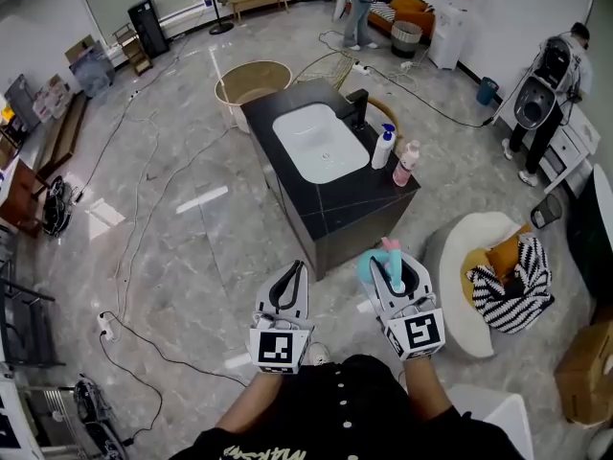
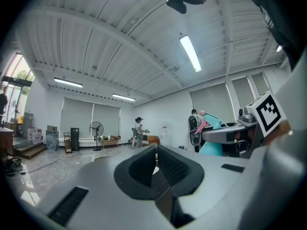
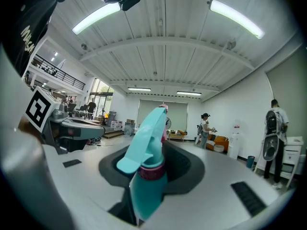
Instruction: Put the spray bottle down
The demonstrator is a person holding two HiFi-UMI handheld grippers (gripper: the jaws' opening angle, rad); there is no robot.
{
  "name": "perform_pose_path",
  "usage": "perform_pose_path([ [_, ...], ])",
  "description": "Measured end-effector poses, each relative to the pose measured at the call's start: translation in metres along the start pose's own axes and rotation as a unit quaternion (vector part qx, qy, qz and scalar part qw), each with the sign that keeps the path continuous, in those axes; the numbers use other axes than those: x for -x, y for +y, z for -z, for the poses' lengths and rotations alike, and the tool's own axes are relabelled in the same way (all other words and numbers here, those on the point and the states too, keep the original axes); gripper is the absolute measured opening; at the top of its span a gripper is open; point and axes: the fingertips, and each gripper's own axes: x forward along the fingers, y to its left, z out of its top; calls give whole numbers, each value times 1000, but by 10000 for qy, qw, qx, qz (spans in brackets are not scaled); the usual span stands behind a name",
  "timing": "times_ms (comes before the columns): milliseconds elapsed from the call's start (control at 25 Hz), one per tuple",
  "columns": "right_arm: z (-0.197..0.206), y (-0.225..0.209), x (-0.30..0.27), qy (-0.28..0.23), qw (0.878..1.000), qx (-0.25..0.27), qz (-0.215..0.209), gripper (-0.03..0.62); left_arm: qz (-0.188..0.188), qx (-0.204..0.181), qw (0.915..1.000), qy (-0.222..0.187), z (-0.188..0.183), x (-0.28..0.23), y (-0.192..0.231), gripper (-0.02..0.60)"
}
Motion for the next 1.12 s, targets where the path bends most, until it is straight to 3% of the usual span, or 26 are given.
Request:
perform_pose_path([
  [600, 16, -36, -54, 94, 9999, -77, 47, 126, 37, 60, 9999, 126, 11, -66, 21, 21],
  [1120, 25, -111, -157, -6, 9998, -70, -203, 125, -104, 7, 9999, 124, 7, -184, 49, 21],
])
